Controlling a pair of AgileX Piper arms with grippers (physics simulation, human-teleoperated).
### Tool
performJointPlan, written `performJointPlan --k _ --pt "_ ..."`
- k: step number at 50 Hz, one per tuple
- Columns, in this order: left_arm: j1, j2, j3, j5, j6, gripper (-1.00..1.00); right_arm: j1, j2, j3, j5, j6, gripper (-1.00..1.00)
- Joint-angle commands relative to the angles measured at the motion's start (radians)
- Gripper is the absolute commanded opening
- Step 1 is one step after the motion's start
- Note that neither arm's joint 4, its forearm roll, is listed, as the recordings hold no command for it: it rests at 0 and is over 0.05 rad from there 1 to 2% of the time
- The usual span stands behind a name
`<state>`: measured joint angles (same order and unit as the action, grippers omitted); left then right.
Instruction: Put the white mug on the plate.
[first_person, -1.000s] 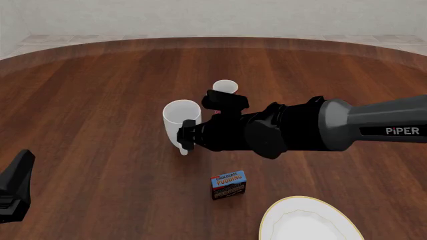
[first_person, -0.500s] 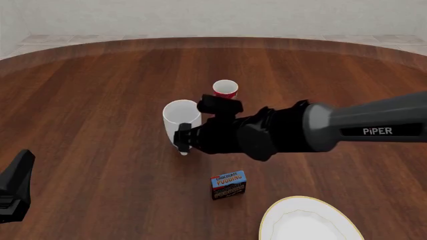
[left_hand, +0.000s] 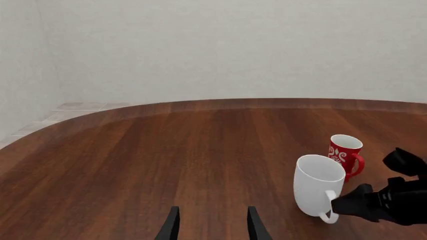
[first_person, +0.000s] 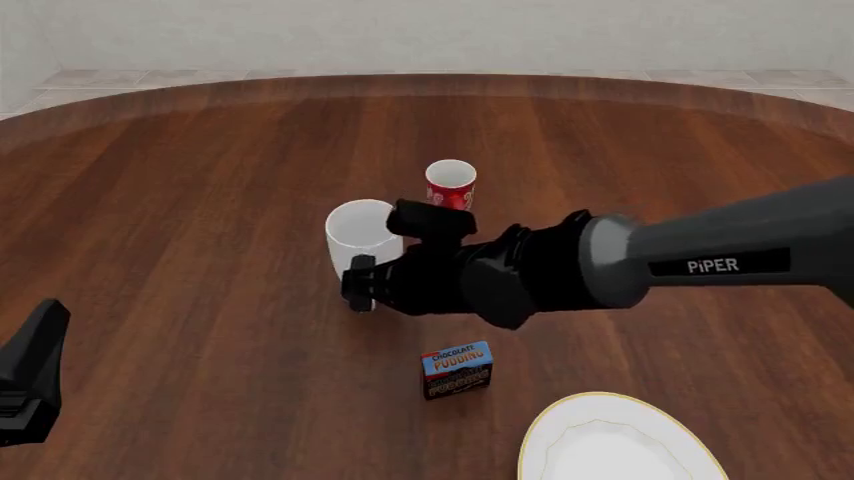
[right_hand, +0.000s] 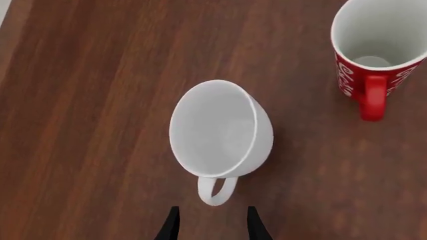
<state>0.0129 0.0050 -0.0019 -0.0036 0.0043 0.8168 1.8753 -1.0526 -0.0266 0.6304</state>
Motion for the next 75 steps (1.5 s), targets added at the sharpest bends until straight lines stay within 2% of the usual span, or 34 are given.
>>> performJointPlan --k 1,28,75 --pt "0.0 0.0 0.0 0.0 0.0 1.0 0.006 0.023 -0.006 -0.013 0.012 1.0" --pt "0.0 0.0 0.0 0.0 0.0 1.0 0.018 0.089 -0.019 -0.052 0.034 1.0" --pt "0.0 0.0 0.0 0.0 0.0 1.0 0.017 0.142 -0.081 -0.03 0.022 1.0"
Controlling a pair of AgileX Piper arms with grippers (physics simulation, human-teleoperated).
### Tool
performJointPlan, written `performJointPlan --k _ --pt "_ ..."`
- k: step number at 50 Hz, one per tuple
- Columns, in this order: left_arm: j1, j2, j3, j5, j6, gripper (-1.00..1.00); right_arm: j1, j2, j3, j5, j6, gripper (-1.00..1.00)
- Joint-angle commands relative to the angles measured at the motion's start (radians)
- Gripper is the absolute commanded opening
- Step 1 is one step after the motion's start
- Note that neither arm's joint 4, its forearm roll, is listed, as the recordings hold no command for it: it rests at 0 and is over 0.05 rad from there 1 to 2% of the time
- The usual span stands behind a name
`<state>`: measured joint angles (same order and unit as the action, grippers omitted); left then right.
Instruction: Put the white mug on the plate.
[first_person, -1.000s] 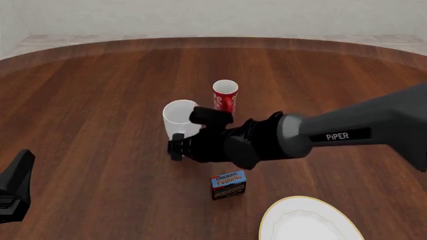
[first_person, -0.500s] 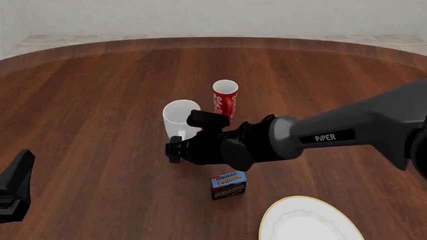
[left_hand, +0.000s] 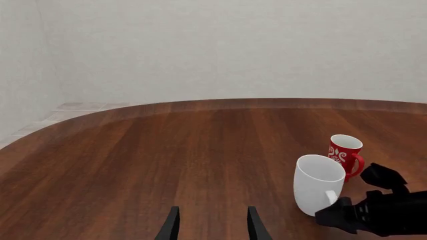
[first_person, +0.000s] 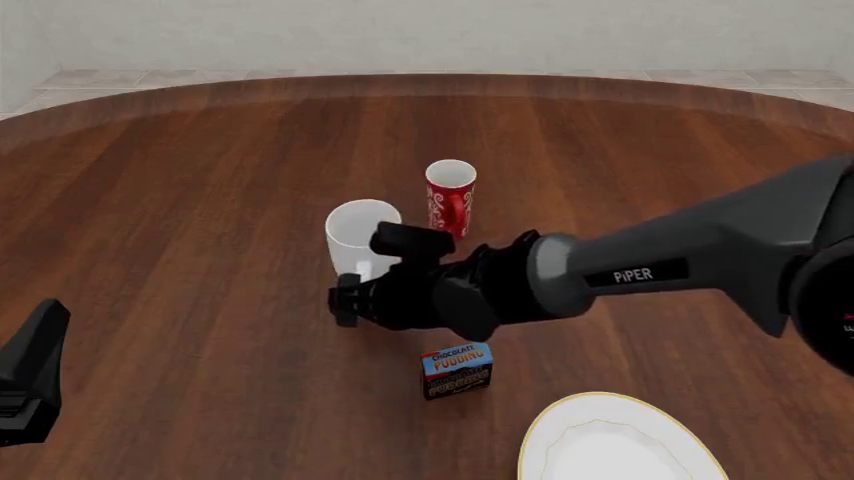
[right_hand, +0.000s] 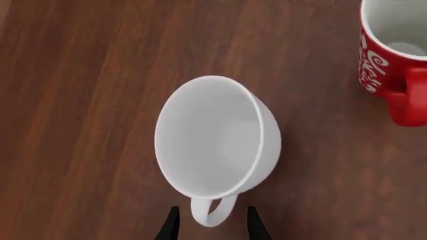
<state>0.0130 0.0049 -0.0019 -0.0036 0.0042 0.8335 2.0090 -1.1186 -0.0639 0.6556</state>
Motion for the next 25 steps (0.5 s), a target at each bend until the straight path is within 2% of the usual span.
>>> performJointPlan --k 1,12,13,25 --pt "0.0 0.0 0.0 0.0 0.0 1.0 -0.001 0.009 -0.017 0.01 -0.006 1.0" --pt "0.0 0.0 0.0 0.0 0.0 1.0 -0.005 0.007 -0.033 0.022 -0.02 1.0" --pt "0.0 0.0 0.0 0.0 0.0 1.0 -0.006 0.006 -0.034 0.024 -0.021 -1.0" --pt "0.0 0.0 0.0 0.0 0.0 1.0 0.002 -0.017 -0.029 0.04 -0.027 -1.0"
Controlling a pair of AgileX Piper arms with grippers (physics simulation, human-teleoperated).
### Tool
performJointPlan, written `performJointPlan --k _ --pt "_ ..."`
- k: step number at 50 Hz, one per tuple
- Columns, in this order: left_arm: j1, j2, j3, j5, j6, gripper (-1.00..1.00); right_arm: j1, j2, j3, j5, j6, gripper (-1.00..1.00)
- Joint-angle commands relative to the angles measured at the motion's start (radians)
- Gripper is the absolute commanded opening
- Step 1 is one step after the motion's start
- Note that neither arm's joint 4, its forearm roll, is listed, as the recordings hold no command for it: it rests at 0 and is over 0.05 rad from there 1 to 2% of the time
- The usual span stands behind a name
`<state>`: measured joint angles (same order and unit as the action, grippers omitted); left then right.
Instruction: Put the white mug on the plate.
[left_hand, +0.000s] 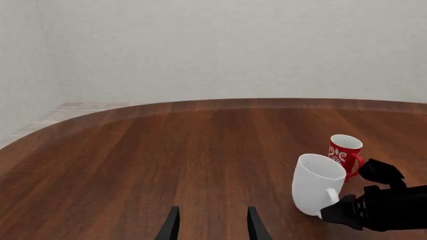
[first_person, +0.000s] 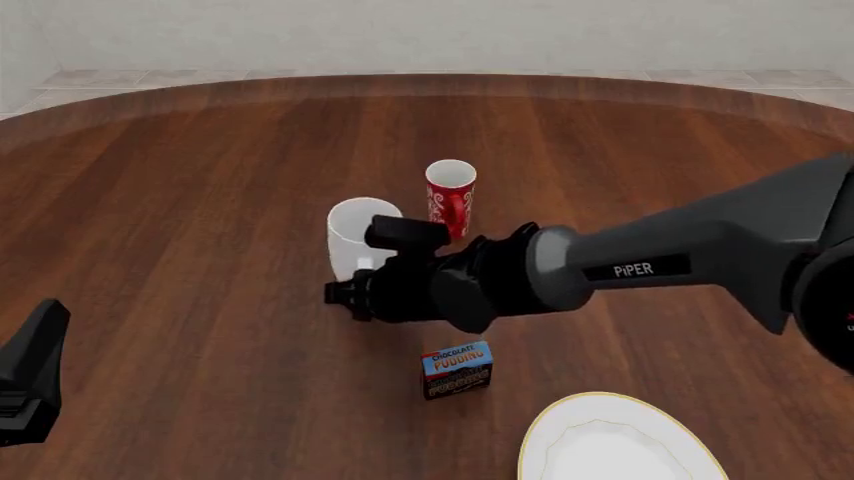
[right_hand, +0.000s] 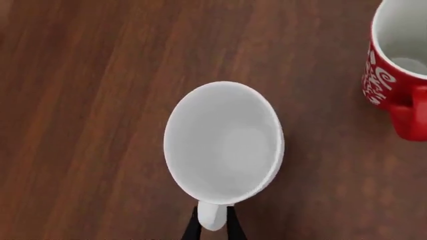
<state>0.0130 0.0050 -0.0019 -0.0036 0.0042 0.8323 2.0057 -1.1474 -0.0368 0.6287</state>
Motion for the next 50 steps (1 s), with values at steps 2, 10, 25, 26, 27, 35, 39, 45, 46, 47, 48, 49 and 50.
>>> performJointPlan --k 2,10,25,26,27,35,39,45,46,47,48,49,50 --pt "0.0 0.0 0.0 0.0 0.0 1.0 0.003 -0.018 0.004 0.015 -0.001 -1.0" --pt "0.0 0.0 0.0 0.0 0.0 1.0 -0.003 -0.062 0.022 0.043 -0.015 -1.0" --pt "0.0 0.0 0.0 0.0 0.0 1.0 -0.011 -0.182 0.058 0.115 -0.042 -1.0" --pt "0.0 0.0 0.0 0.0 0.0 1.0 -0.01 -0.194 0.063 0.12 -0.044 -1.0" --pt "0.0 0.0 0.0 0.0 0.0 1.0 -0.01 -0.213 0.071 0.125 -0.047 -1.0" --pt "0.0 0.0 0.0 0.0 0.0 1.0 -0.016 -0.276 0.093 0.161 -0.063 -1.0" --pt "0.0 0.0 0.0 0.0 0.0 1.0 -0.017 -0.309 0.105 0.176 -0.067 -1.0" --pt "0.0 0.0 0.0 0.0 0.0 1.0 -0.015 -0.368 0.133 0.199 -0.073 -1.0" --pt "0.0 0.0 0.0 0.0 0.0 1.0 -0.015 -0.368 0.133 0.199 -0.073 -1.0" --pt "0.0 0.0 0.0 0.0 0.0 1.0 -0.013 -0.386 0.141 0.206 -0.072 -1.0" --pt "0.0 0.0 0.0 0.0 0.0 1.0 -0.013 -0.387 0.141 0.206 -0.072 -1.0" --pt "0.0 0.0 0.0 0.0 0.0 1.0 -0.012 -0.416 0.148 0.22 -0.067 -1.0" --pt "0.0 0.0 0.0 0.0 0.0 1.0 -0.012 -0.416 0.149 0.22 -0.067 -1.0"
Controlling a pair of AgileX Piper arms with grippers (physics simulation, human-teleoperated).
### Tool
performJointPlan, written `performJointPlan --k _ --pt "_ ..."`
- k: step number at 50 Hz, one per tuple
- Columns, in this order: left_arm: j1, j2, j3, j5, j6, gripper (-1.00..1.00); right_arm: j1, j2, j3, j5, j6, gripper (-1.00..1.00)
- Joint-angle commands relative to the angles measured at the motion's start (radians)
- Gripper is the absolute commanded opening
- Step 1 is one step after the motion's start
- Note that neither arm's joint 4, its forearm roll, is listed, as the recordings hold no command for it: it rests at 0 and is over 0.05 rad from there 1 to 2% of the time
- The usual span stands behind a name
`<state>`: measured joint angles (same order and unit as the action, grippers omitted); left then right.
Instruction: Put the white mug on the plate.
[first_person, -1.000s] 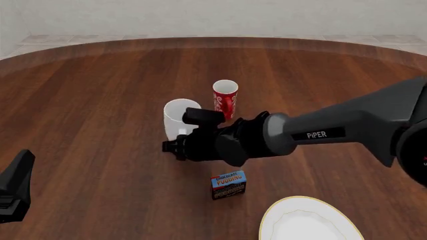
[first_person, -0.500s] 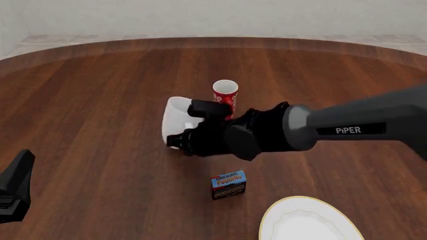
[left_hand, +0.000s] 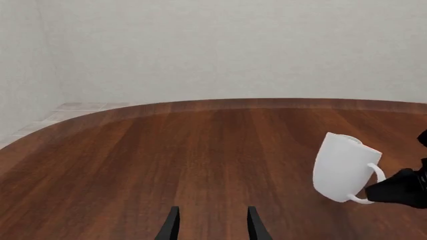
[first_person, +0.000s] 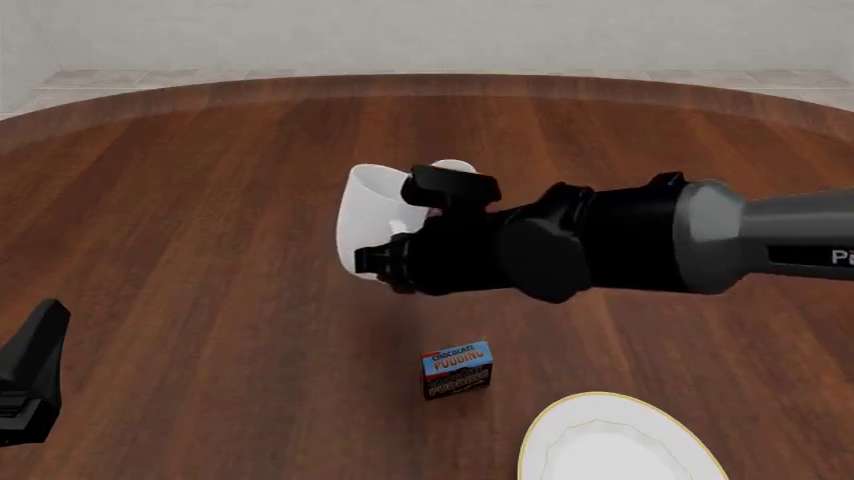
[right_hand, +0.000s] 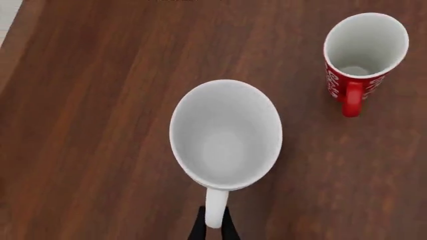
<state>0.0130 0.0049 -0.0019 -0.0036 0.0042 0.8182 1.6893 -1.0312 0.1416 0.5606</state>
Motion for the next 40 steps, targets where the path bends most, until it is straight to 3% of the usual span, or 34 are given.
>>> performJointPlan --k 1,28,40 --pt "0.0 0.0 0.0 0.0 0.0 1.0 -0.002 -0.113 0.032 0.05 -0.004 -1.0" --pt "0.0 0.0 0.0 0.0 0.0 1.0 -0.012 -0.426 0.23 0.125 -0.007 -1.0" --pt "0.0 0.0 0.0 0.0 0.0 1.0 -0.023 -0.578 0.3 0.208 -0.014 -1.0"
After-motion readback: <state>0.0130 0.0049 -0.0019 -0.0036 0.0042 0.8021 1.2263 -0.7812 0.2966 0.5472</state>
